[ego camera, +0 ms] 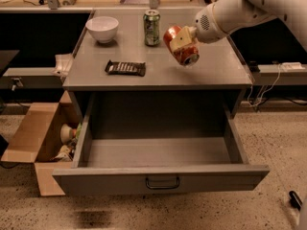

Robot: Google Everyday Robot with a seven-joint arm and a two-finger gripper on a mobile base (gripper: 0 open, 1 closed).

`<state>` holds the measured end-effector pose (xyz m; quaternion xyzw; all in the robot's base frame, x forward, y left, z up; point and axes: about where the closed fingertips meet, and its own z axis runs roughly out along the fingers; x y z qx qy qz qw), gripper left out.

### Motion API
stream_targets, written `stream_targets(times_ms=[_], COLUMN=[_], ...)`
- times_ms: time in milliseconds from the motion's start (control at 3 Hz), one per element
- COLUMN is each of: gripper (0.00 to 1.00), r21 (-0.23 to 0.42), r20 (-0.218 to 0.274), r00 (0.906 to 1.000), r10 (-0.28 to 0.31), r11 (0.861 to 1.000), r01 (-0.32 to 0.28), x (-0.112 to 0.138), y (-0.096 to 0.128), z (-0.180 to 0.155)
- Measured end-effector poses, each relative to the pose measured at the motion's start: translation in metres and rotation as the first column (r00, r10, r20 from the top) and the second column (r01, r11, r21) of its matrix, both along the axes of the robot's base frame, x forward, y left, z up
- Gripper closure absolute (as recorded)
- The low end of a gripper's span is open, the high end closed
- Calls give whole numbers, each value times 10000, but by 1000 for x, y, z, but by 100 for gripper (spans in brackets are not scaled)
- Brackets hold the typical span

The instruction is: Place coke can into top drawer

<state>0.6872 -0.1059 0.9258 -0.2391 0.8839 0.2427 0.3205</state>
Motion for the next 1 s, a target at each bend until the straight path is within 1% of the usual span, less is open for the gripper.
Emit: stream_targets(times_ms=[333, 667, 1000], gripper=[100, 100, 100], r21=[-43, -733, -2073], r20=[-18, -141, 88], r00=[10000, 9871, 9372], r10=[76, 1594, 3486], r11=[10000, 9844, 9176], r01=[-76, -1600, -3393], x=[-1, -31, -84], y=[2, 21, 39], z=[-2, -30, -52])
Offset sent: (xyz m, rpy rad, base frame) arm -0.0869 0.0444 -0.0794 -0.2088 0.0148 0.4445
